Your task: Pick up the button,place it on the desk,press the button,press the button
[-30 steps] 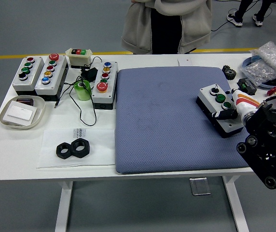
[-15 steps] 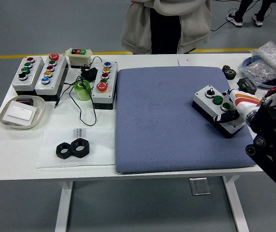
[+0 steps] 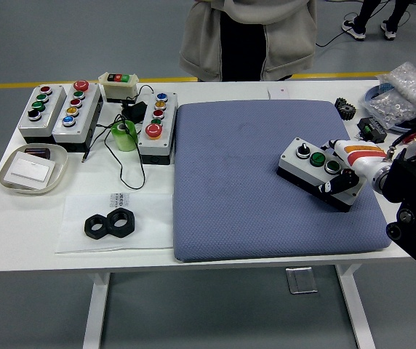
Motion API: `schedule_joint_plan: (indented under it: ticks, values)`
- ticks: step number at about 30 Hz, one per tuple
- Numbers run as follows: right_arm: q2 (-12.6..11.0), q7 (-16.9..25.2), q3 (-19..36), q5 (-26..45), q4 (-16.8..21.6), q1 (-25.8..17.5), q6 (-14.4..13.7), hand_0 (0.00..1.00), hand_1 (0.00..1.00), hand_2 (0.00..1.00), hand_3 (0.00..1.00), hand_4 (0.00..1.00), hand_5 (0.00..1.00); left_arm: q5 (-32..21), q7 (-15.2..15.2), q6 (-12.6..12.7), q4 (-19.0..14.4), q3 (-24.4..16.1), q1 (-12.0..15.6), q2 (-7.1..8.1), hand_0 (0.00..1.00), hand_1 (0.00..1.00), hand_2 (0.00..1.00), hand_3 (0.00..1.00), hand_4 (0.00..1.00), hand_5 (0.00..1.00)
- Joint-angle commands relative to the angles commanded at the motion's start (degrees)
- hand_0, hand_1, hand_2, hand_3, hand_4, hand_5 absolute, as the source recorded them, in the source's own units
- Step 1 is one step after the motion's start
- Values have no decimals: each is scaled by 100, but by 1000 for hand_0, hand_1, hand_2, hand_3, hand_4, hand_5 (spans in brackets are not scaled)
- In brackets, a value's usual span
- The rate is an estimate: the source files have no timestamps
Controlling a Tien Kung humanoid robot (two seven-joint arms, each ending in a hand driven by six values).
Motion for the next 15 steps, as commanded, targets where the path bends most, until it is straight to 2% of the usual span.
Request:
schedule_joint_plan:
  ticks: [10,11,15]
  values:
    - [-363,1015,-433,-184,106,267,21,929,528,505,739,889,189,4,1,2,6,-13,1,-5,678,828,888,829,657,998]
    - [-376,1048,-446,-183,110,277,17,938,528,511,735,922,207,4,1,2,6,-12,0,-5,679,830,888,830,652,998]
    - [-526,1520,-572,-246,178,384,-33,938,528,511,735,922,207,25,9,3,7,-22,-8,-4,679,830,888,830,652,998]
